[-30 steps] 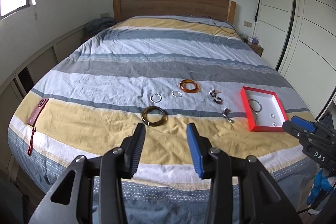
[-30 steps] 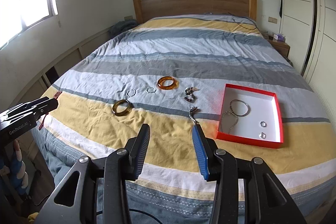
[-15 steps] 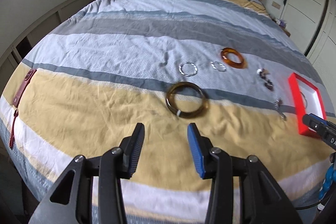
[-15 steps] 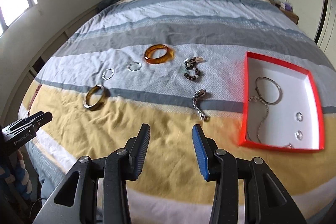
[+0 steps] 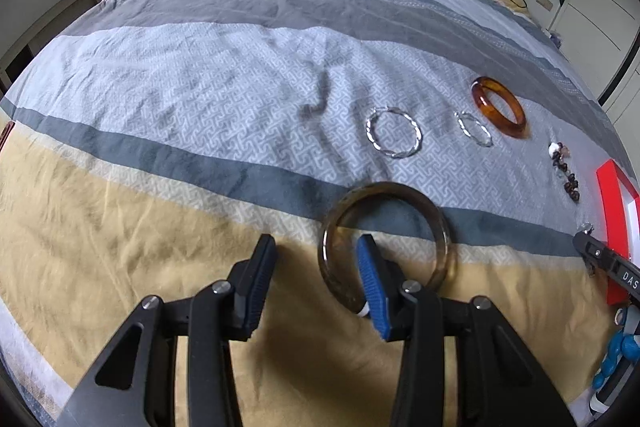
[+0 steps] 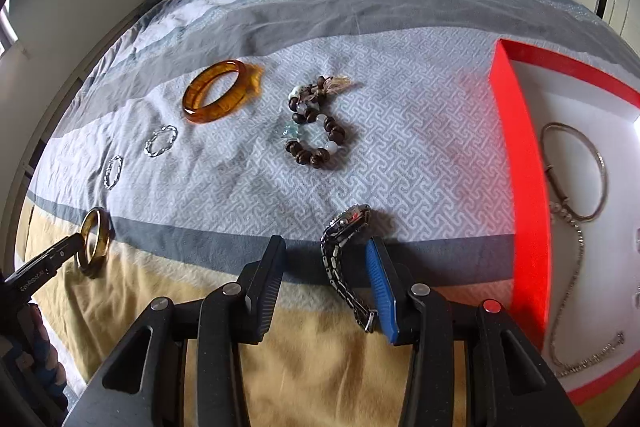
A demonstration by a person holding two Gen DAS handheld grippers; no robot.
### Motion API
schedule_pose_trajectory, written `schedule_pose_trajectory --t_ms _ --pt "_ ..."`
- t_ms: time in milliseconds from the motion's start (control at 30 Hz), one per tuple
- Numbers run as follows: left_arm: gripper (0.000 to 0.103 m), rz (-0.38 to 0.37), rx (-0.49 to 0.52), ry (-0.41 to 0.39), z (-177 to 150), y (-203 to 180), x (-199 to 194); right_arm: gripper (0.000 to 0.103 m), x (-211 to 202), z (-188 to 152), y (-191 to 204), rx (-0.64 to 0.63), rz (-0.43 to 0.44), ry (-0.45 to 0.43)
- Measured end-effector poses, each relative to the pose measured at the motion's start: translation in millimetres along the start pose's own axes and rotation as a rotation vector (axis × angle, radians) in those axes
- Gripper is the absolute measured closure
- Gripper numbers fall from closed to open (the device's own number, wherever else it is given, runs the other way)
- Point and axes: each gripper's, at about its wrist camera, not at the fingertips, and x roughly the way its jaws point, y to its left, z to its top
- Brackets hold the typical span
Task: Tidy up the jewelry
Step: 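Grasp the brown tortoiseshell bangle with the left tool while the right tool grasps the silver watch, then lift the brown bangle and the silver watch off the duvet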
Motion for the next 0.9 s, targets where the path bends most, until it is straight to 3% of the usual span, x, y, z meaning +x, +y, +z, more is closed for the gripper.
schedule_pose_trajectory --t_ms 233,300,367,433,633,900 --pt "0.067 0.010 0.071 0.002 -4 -18 12 0.063 10 2 0 -0.009 0.017 -0.027" --pt "0.074 0.009 0.089 0.005 -5 -23 13 0.075 10 2 -4 0.009 0.040 -0.032" --pt "0.087 -0.004 0.098 0.006 -5 -26 13 0.085 12 2 -7 0.022 0.056 -0.029" --pt "0.094 -0.024 0.095 0.010 -6 -29 13 0.088 13 1 -8 0.025 0.069 -0.026" --pt "0.095 -0.044 0.068 0.016 -11 -34 -3 0.091 2 -4 -4 0.005 0.111 -0.027" --pt "0.095 -0.022 0.109 -0.019 -30 -49 -49 0.092 -49 -22 10 -0.032 0.171 -0.078"
